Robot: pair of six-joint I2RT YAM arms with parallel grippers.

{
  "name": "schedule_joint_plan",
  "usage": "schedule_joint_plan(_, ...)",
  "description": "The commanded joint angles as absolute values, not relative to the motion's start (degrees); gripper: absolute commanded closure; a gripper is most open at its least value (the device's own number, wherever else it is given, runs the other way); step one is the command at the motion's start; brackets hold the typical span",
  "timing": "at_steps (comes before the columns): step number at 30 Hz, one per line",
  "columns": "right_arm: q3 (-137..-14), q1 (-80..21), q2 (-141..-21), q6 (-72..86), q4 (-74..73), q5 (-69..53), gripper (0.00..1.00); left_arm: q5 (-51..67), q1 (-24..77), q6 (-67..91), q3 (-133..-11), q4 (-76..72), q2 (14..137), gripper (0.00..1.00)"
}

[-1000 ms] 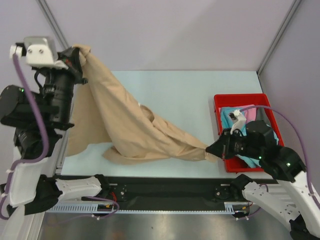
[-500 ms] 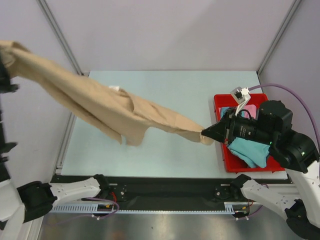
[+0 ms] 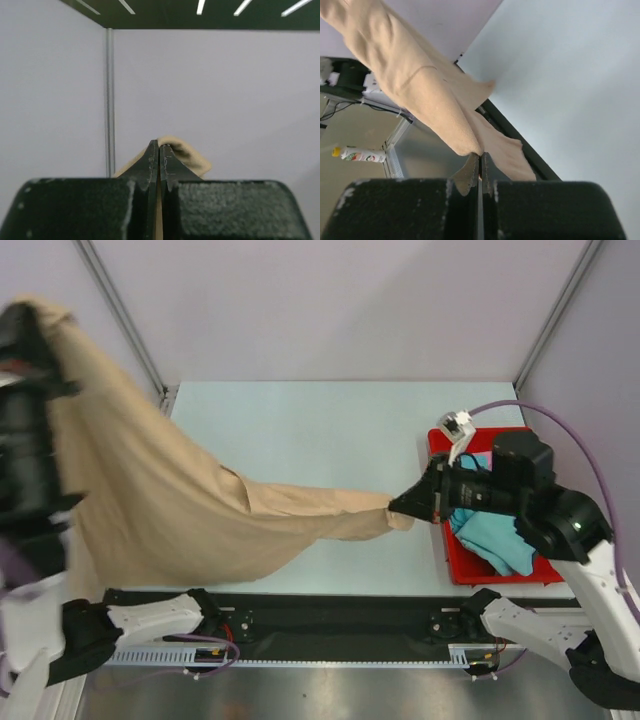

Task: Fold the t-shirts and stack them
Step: Flatten the tshirt out

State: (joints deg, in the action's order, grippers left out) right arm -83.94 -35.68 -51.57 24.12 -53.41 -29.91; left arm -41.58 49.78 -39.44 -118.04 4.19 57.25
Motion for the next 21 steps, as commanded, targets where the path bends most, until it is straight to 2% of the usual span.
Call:
schedule_joint_plan(1, -80.0, -34.46, -56.07, 25.57, -48.52, -28.04, 1.0, -30.74, 38.83, -33.18, -114.61, 9.71, 71.0, 1.0)
schedule_joint_plan(3, -77.44, -32.44, -57.56, 26.97, -45.01, -29.09, 1.0, -24.82, 31.94, -22.09, -111.65, 10.9, 76.16, 1.0)
schedule_joint_plan(4, -75.08, -29.91, -58.09, 27.33, -43.87, -29.96, 1.0, -22.78, 27.21, -20.15, -110.49, 9.07, 78.03, 1.0)
schedule_joint_plan(6, -73.75, -27.08, -61.06, 27.68, -40.88, -30.85, 1.0, -18.73, 24.27, -16.62, -109.51, 7.04, 83.47, 1.0)
schedule_joint_plan(7, -73.22, -26.03, -62.56, 27.6, -39.83, -30.85, 1.0, -17.68, 22.0, -15.83, -110.82, 6.16, 90.2, 1.0)
schedule_joint_plan(10, -73.04, -22.33, -69.77, 27.25, -36.74, -30.68, 1.0, -12.06, 18.12, -11.96, -118.17, 6.33, 101.12, 1.0)
schedule_joint_plan(12, -73.56, -21.27, -73.72, 26.72, -35.16, -30.5, 1.0, -6.98, 16.62, -8.89, -123.72, 7.38, 112.72, 1.0)
schedule_joint_plan(14, -74.44, -20.31, -79.17, 26.28, -34.63, -28.22, 1.0, -5.28, 15.12, -7.39, -135.3, 7.83, 124.55, 1.0)
schedule_joint_plan(20, -79.71, -18.46, -93.4, 25.49, -37.25, -21.54, 1.0, -5.19, 12.57, 1.47, -137.29, 0.54, 136.92, 1.0)
schedule_joint_plan(21, -80.76, -18.37, -94.91, 24.97, -37.79, -20.58, 1.0, -4.92, 12.39, 2.36, -137.55, 0.18, 138.24, 0.96)
